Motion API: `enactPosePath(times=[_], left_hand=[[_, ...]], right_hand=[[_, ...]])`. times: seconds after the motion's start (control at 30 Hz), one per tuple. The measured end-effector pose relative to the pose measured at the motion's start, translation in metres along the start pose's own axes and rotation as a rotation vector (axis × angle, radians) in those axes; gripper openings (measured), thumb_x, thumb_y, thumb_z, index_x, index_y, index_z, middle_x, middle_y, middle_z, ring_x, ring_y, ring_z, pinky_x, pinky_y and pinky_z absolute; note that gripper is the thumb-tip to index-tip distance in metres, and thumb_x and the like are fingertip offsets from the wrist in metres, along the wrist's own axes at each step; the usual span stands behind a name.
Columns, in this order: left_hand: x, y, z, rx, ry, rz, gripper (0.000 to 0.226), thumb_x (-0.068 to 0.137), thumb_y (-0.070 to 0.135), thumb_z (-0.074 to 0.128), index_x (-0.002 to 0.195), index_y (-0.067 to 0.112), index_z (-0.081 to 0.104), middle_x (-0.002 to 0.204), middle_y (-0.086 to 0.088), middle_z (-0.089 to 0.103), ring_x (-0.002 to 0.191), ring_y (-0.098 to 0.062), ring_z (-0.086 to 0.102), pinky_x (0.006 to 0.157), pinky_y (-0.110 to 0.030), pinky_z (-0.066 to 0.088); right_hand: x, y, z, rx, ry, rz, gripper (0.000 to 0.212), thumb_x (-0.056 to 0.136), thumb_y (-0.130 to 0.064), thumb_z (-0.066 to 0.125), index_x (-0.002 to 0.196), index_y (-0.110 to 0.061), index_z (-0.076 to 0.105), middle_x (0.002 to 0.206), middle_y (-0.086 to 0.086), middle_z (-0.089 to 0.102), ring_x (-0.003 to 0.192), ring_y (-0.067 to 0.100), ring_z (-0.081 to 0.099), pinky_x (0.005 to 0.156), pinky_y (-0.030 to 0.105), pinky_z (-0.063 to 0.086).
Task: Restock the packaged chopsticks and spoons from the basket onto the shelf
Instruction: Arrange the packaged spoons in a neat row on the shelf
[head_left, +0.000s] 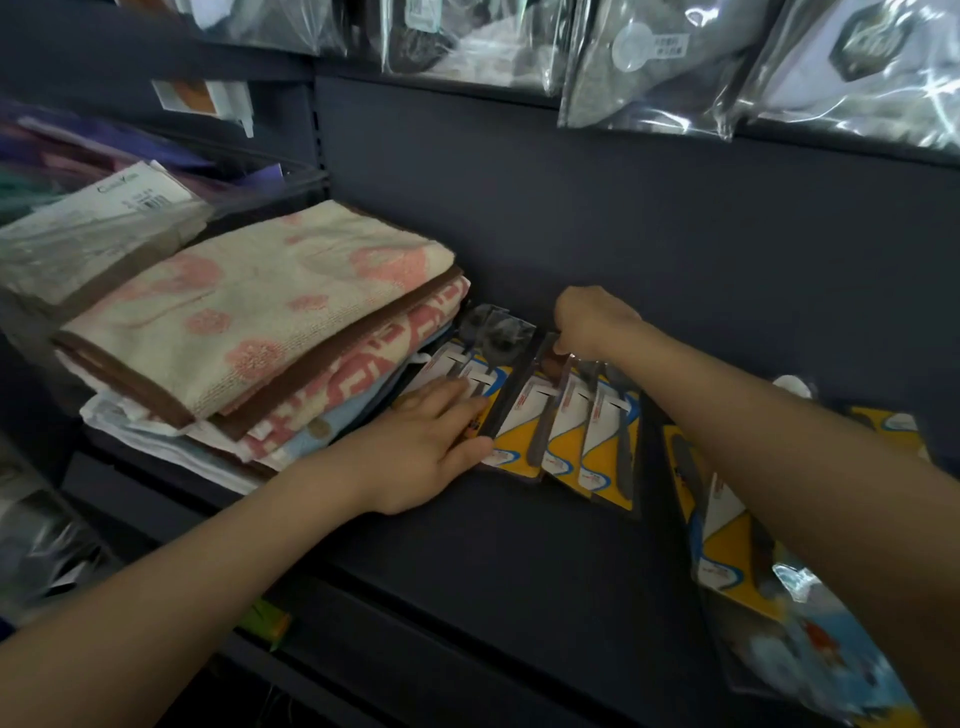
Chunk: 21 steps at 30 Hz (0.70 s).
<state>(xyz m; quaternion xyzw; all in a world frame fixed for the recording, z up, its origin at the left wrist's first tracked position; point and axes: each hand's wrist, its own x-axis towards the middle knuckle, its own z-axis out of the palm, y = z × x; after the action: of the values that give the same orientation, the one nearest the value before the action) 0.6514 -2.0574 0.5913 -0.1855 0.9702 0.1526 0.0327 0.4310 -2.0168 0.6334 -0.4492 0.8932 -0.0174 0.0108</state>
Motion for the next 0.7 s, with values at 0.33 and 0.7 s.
enactPosePath(times=[0.33,0.7], left_hand=[[0.003,0.005,-0.011,-0.132,-0.02,-0.033,0.06,0.093,0.052,0.018,0.147,0.028,0.008,0.158,0.007,-0.002,0.144,-0.009,-0.007,0.111,-0.02,-0.004],[-0.002,0.02,-0.01,0.317,0.263,0.219,0.047,0.09,0.049,0.035,0.122,0.023,0.057,0.128,-0.004,0.053,0.12,-0.025,0.048,0.101,-0.037,0.04]], right_hand=[[0.009,-0.003,-0.012,0.407,0.099,-0.075,0.022,0.079,-0.01,0.068,0.1,-0.006,0.068,0.113,0.012,0.068,0.106,0.026,0.062,0.087,0.027,0.046],[-0.017,0.044,-0.01,-0.034,0.032,-0.083,0.027,0.089,-0.014,0.051,0.112,-0.014,0.066,0.121,0.013,0.062,0.107,0.032,0.058,0.092,0.042,0.05]])
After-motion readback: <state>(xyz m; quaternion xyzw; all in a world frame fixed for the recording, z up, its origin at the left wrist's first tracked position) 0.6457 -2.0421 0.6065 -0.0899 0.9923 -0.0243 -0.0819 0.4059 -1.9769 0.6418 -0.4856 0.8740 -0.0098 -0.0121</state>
